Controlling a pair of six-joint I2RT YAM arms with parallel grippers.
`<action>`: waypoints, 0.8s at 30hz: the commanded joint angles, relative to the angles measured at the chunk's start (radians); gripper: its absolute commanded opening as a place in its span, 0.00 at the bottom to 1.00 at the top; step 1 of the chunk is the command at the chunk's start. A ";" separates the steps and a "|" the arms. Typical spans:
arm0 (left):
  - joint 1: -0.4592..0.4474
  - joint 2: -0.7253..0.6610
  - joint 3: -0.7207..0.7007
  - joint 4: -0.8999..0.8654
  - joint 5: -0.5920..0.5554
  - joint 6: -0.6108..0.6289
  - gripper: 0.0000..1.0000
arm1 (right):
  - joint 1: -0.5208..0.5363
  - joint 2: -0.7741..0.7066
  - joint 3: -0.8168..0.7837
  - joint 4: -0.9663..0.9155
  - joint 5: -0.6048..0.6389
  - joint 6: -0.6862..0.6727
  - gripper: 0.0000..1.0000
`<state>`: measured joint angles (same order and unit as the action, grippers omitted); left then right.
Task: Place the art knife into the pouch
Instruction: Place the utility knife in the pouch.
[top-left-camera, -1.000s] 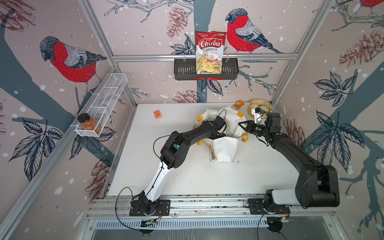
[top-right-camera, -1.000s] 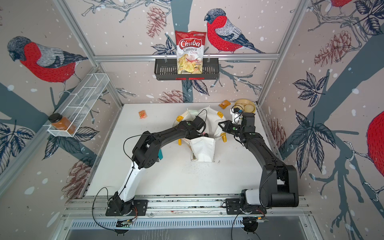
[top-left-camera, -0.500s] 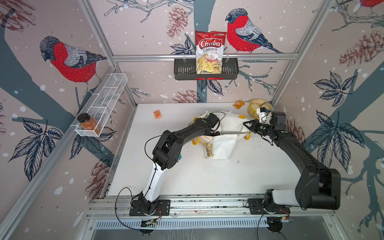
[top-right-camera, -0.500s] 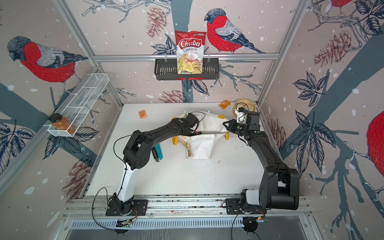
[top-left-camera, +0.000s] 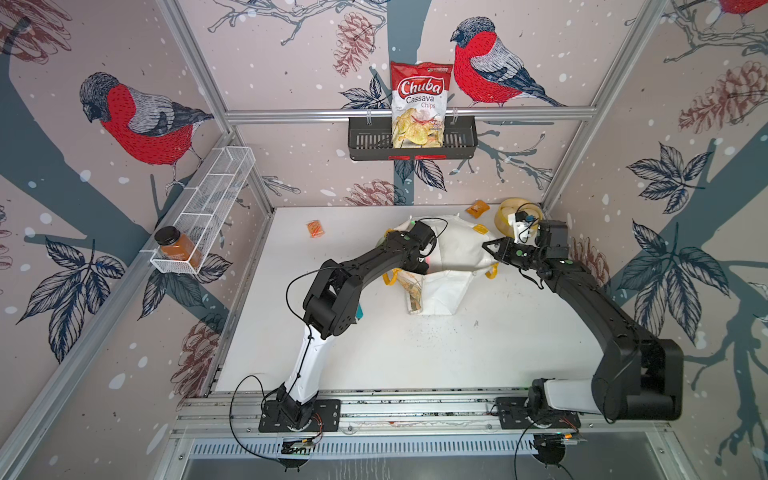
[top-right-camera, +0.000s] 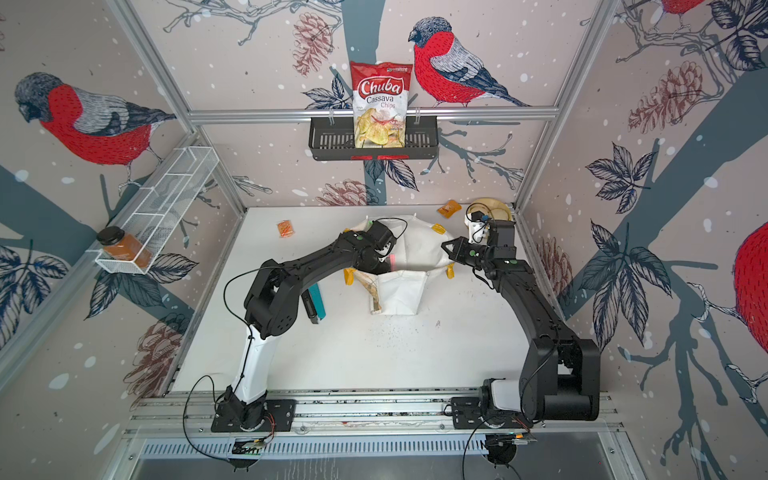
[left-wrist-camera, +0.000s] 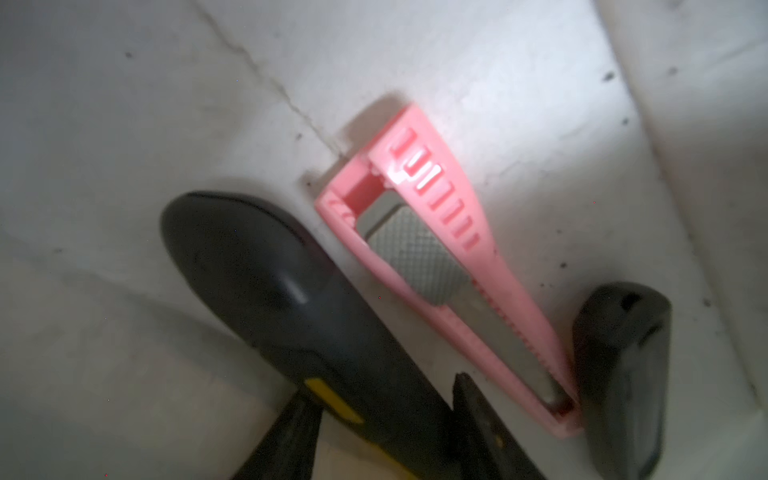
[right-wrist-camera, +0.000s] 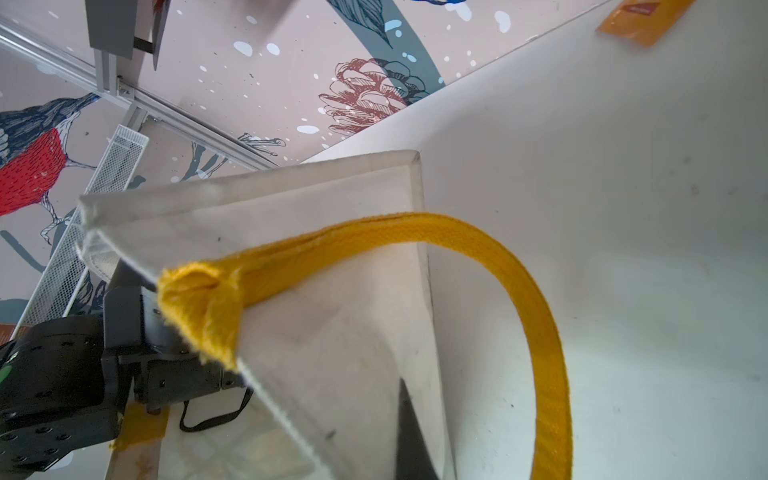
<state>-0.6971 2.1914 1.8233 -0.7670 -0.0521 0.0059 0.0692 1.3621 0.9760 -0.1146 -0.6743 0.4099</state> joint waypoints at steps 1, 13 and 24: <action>-0.020 -0.021 0.043 -0.033 0.032 -0.020 0.52 | 0.042 0.010 0.001 0.129 0.009 -0.013 0.00; -0.039 -0.100 0.126 -0.043 0.014 -0.071 0.53 | 0.084 0.068 -0.063 0.377 -0.120 0.109 0.00; -0.039 -0.236 0.200 -0.124 -0.116 -0.126 0.56 | 0.083 0.095 -0.084 0.441 -0.143 0.136 0.00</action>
<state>-0.7361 1.9938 2.0293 -0.8539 -0.1127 -0.0837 0.1516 1.4551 0.8948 0.2455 -0.7856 0.5293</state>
